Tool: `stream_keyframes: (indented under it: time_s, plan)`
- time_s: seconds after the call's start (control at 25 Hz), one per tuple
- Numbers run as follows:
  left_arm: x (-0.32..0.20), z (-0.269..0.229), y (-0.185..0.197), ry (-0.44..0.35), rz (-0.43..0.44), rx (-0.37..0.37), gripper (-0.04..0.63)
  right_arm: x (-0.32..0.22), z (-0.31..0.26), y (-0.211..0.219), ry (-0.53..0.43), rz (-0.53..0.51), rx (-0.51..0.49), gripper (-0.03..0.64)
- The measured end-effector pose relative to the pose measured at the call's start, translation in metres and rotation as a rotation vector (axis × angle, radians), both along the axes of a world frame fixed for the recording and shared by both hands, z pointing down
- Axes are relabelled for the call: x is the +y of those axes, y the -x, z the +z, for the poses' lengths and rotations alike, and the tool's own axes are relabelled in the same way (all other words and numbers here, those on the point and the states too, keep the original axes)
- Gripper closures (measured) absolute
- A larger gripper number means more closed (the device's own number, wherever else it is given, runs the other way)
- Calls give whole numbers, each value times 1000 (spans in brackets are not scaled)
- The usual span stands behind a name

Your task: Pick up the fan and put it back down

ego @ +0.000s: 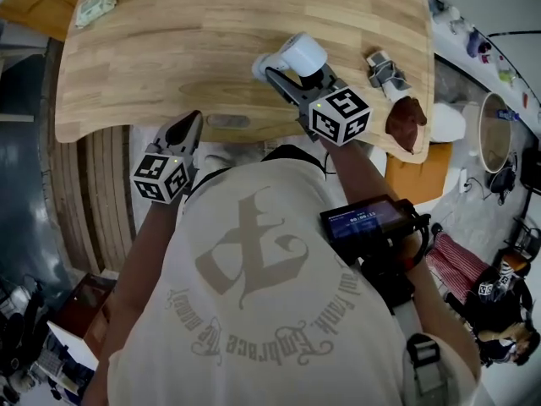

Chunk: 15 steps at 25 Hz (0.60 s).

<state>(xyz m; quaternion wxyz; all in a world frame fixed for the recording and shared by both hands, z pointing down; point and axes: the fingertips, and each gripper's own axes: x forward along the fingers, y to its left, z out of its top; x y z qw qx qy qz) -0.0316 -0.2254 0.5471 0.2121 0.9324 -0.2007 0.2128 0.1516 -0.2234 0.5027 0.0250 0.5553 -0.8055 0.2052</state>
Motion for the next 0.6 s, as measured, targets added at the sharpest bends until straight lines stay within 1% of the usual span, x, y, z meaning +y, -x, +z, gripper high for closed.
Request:
stream_keyframes:
  time_s: [0.28, 0.44, 0.6]
  plan:
    - [8, 3, -19, 5, -17, -1, 584, -5, 8, -12, 8, -32, -4, 405]
    - [11, 8, -28, 22, -39, -16, 584, -2, 26, -21, 35, -55, 4, 403]
    - [13, 11, -38, 33, -63, -31, 584, 2, 54, -36, 81, -74, 24, 403]
